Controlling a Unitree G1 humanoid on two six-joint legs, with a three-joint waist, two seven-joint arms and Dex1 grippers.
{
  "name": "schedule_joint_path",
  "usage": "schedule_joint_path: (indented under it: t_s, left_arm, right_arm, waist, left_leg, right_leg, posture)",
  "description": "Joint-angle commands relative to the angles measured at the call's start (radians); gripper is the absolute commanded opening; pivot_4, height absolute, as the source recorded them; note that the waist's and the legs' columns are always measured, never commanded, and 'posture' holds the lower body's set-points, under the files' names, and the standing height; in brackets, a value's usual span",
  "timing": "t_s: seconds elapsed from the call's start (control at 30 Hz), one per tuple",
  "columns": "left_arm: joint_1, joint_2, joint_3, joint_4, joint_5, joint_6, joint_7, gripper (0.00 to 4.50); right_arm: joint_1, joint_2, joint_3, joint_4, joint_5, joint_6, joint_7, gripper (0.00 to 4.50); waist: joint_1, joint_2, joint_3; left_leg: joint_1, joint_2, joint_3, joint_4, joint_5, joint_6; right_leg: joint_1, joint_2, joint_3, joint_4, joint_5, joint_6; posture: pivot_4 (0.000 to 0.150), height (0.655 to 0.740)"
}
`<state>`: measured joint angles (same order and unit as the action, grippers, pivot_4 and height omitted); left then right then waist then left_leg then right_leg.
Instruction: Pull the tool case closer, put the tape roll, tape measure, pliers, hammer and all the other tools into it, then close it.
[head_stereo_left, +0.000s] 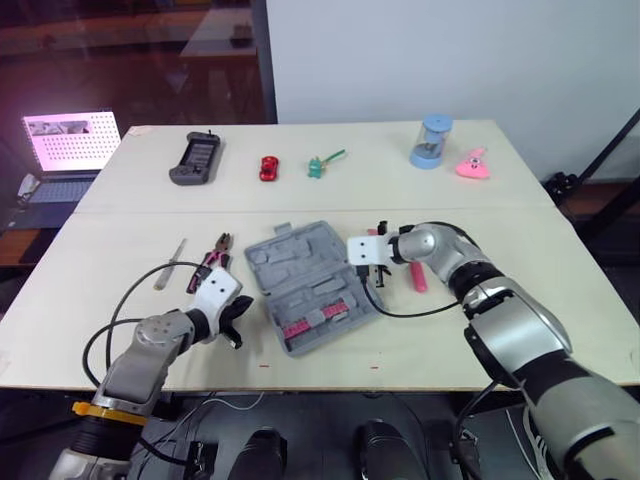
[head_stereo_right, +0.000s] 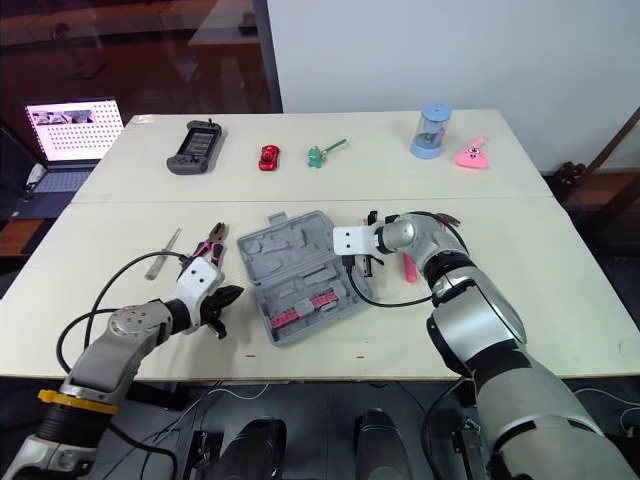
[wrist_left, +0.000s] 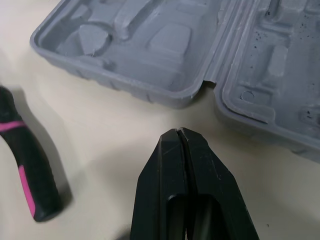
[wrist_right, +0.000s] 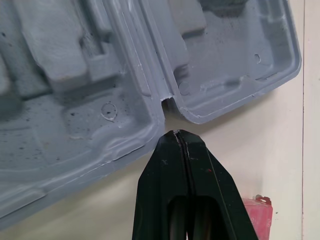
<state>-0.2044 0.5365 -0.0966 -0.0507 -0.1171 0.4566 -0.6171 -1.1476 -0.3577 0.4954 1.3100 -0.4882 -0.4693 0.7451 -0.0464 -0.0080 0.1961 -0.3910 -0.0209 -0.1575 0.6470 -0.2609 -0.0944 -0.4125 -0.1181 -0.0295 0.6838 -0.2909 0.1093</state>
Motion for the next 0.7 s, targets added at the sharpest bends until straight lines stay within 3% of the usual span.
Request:
schedule_joint_path:
  t_s: [0.03,0.27,0.7]
  left_arm:
    - [-0.038,-0.007,-0.012,0.02,0.021,-0.003,0.005,0.0]
    - [-0.133,-0.074,-0.051,0.126,0.034,-0.027,-0.01,0.0]
    - [-0.184,-0.058,-0.056,0.21,0.062,-0.075,-0.07,0.0]
  right_arm:
    - [-0.032,0.026,-0.002,0.005,-0.018,-0.011,-0.031,0.01]
    - [-0.03,0.035,-0.004,0.014,-0.022,-0.055,0.067,0.01]
    - [0.021,-0.004,-0.082,-0.039,0.073,-0.053,0.402,0.01]
  waist:
    - [-0.001,0.0,0.0]
    - [-0.002,0.0,0.0]
    - [-0.001,0.0,0.0]
  left_leg:
    - [0.0,0.0,0.0,0.0,0.0,0.0]
    - [0.0,0.0,0.0,0.0,0.0,0.0]
    - [0.0,0.0,0.0,0.0,0.0,0.0]
  right_leg:
    - [0.0,0.0,0.0,0.0,0.0,0.0]
    - [0.0,0.0,0.0,0.001,0.0,0.0]
    - [0.0,0.0,0.0,0.0,0.0,0.0]
  posture:
    - [0.15,0.6902]
    - [0.15,0.6902]
    - [0.15,0.6902]
